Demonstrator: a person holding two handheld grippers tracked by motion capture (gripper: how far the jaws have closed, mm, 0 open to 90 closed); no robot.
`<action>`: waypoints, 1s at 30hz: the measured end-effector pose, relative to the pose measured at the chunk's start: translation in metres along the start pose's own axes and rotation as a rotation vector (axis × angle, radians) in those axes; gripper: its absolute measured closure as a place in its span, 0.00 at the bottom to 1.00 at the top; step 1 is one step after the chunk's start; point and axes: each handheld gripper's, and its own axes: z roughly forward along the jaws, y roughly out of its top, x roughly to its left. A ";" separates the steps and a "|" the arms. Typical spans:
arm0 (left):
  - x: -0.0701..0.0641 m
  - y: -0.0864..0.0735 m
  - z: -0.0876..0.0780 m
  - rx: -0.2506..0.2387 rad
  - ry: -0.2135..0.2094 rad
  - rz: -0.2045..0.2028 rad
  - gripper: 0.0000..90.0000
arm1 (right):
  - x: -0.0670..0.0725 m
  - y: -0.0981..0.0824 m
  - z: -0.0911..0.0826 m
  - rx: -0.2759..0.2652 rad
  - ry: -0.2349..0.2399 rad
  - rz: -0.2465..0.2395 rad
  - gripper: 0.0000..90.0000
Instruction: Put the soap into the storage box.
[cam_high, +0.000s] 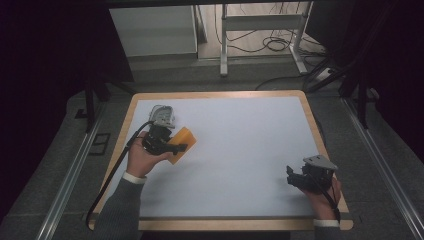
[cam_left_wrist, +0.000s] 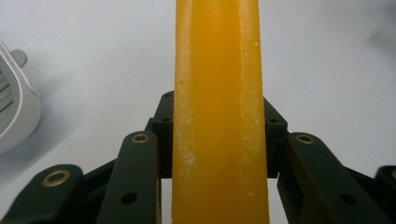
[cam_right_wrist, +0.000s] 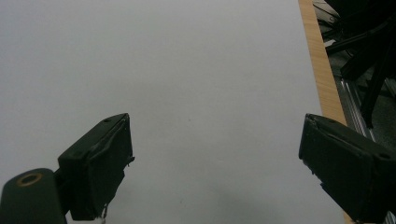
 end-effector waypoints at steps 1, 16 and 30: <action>0.000 0.000 0.000 -0.001 -0.001 0.001 0.68 | 0.000 0.000 0.000 0.000 0.000 0.000 0.11; 0.007 0.004 -0.006 -0.015 0.013 -0.014 0.68 | -0.003 0.000 -0.001 -0.007 -0.012 0.012 0.11; 0.012 0.007 -0.009 -0.021 0.028 -0.022 0.68 | -0.003 -0.001 0.000 -0.003 -0.010 0.010 0.11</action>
